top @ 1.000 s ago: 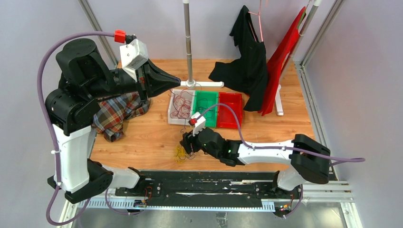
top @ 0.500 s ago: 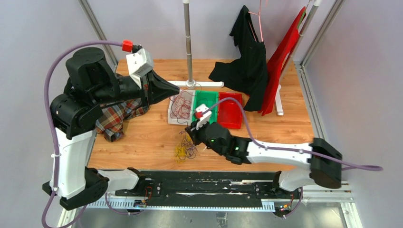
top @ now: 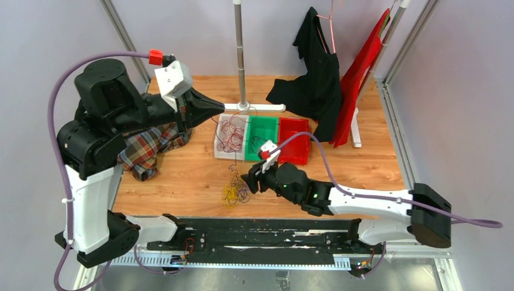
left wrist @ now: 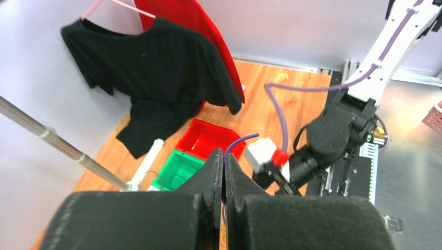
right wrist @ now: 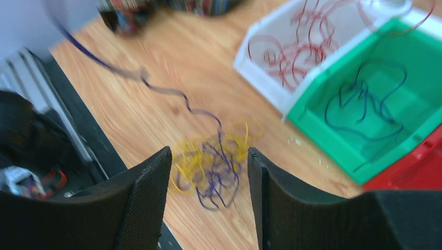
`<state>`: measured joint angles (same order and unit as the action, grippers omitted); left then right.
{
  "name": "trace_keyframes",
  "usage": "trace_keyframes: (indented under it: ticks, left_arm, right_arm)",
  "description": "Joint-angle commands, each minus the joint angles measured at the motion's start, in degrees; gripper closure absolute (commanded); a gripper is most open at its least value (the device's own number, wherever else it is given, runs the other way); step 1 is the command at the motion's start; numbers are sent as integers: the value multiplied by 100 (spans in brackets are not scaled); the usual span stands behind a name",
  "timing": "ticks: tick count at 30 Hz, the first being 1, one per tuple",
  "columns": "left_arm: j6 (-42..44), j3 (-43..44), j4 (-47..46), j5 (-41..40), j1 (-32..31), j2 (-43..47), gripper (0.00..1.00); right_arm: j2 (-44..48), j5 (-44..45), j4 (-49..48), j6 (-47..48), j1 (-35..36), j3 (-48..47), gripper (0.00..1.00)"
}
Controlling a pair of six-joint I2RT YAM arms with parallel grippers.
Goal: Untangle the cables
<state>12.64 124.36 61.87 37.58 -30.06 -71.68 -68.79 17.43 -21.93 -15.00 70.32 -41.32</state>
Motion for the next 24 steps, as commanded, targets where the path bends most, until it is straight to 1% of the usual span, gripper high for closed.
trace_keyframes:
  ticks: [1,3,4,8,13,15,17,18,21,23,24]
  left_arm:
    - [190,320,-96,-100,36,-4,100]
    - [209,329,-94,-124,36,4,100]
    - [215,322,-96,-110,29,11,100]
    - [253,330,-90,-98,35,22,100]
    - [269,346,-95,-116,36,38,100]
    - [256,352,-96,-96,36,36,100]
    - [254,365,-95,-89,36,48,100]
    - [254,368,-96,-87,36,53,100]
    - [303,352,-96,-101,36,74,100]
    - [378,293,-86,-152,36,119,100]
    - [411,201,-83,-178,36,180,100]
  right_arm:
    - [-583,-312,-790,436,-80,397,43]
    - [-941,-505,-1447,810,-91,489,40]
    - [-1134,-629,-1559,930,-112,412,40]
    - [-1767,-970,-1509,1189,-176,-125,39]
    - [-2309,-879,-1681,1220,-257,-530,42]
    - [-2469,-766,-1714,1211,-302,-604,45]
    - [-2581,-673,-1745,1199,-353,-651,51]
    - [-2629,-674,-1761,1188,-379,-655,57]
    - [-2659,-742,-1744,1190,-421,-673,80]
    - [-2535,-806,-1739,1210,-423,-623,92]
    - [-2413,-855,-1739,1204,-423,-587,95]
